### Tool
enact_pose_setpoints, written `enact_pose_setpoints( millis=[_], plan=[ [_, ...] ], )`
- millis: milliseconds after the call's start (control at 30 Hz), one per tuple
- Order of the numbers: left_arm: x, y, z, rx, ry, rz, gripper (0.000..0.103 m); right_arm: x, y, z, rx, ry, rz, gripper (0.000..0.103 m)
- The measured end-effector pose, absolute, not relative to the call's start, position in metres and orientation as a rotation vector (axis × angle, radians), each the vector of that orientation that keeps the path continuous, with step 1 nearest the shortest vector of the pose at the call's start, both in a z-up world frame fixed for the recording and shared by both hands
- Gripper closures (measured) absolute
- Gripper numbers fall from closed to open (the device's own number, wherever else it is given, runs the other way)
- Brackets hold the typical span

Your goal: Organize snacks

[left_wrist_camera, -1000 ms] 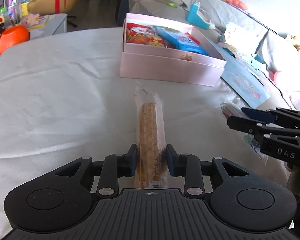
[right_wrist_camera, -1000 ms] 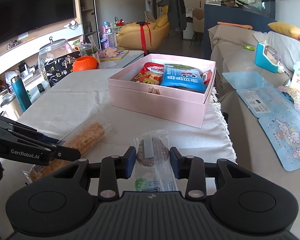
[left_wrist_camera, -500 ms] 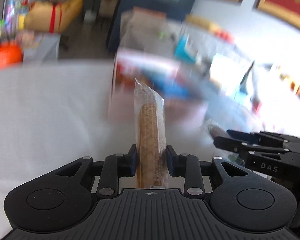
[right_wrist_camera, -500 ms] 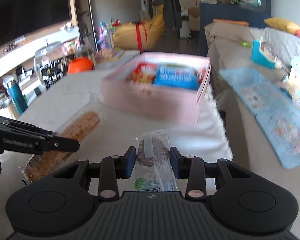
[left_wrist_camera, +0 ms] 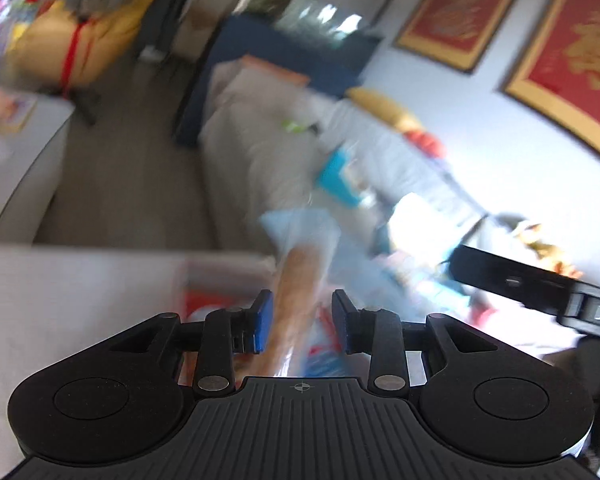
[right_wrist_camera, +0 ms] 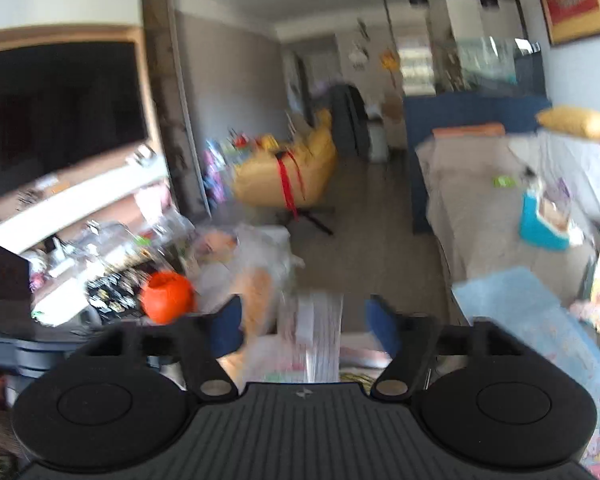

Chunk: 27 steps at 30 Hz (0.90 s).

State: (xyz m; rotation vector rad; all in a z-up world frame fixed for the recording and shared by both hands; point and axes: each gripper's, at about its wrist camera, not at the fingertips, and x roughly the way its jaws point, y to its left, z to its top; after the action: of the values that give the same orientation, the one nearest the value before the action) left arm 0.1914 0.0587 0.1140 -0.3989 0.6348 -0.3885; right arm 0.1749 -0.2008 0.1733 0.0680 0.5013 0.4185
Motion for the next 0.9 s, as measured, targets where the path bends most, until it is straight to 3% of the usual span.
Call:
enact_pose_setpoints(
  millis=[133, 400, 567, 667, 800, 900],
  plan=[
    [0.153, 0.073, 0.092, -0.377, 0.629, -0.37, 0.067, 0.162, -0.212, 0.138, 0.07, 0.572, 0.4, 0.031],
    [0.027, 0.046, 0.042, -0.064, 0.708, -0.2, 0.067, 0.09, -0.197, 0.037, -0.025, 0.719, 0.386, 0.031],
    [0.008, 0.029, 0.012, -0.022, 0.777, -0.155, 0.067, 0.061, -0.175, -0.011, -0.001, 0.847, 0.408, 0.03],
    [0.007, 0.022, 0.007, -0.005, 0.747, -0.135, 0.063, 0.043, -0.16, -0.018, -0.117, 0.791, 0.341, 0.023],
    [0.005, 0.022, 0.001, -0.054, 0.722, -0.138, 0.049, 0.041, -0.166, -0.024, -0.107, 0.79, 0.266, 0.003],
    [0.0, 0.02, -0.001, -0.072, 0.692, -0.113, 0.049, 0.039, -0.175, -0.027, -0.088, 0.777, 0.264, 0.001]
  ],
)
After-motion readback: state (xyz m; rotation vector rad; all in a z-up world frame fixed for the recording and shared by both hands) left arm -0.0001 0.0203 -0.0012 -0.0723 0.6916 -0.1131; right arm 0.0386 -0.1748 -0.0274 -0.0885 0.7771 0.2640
